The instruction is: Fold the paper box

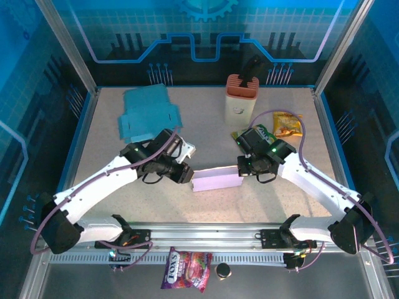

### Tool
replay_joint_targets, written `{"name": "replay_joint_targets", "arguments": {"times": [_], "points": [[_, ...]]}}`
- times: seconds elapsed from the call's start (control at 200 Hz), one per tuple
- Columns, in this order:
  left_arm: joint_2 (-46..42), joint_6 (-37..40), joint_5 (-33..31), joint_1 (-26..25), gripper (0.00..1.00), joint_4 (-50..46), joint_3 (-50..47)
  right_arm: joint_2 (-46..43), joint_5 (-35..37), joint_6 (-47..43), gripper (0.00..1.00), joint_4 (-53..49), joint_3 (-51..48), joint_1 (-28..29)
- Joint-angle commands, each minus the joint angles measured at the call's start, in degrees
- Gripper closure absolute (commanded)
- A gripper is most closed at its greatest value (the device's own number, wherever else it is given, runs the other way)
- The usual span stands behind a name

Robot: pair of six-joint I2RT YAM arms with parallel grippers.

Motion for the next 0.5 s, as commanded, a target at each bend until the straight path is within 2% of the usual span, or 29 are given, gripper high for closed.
{"name": "replay_joint_targets", "arguments": {"times": [0.0,0.495], "points": [[1.2,1.7,-0.8,-0.6,0.70,-1.0,2.1,0.5,-0.5,1.2,1.00,-2.3,0.7,0.9],[3.0,3.3,-5.7,-1.5,0.77,-0.6,2.3,0.2,-0.8,1.2,1.00,-2.0,0.2,0.8]]}}
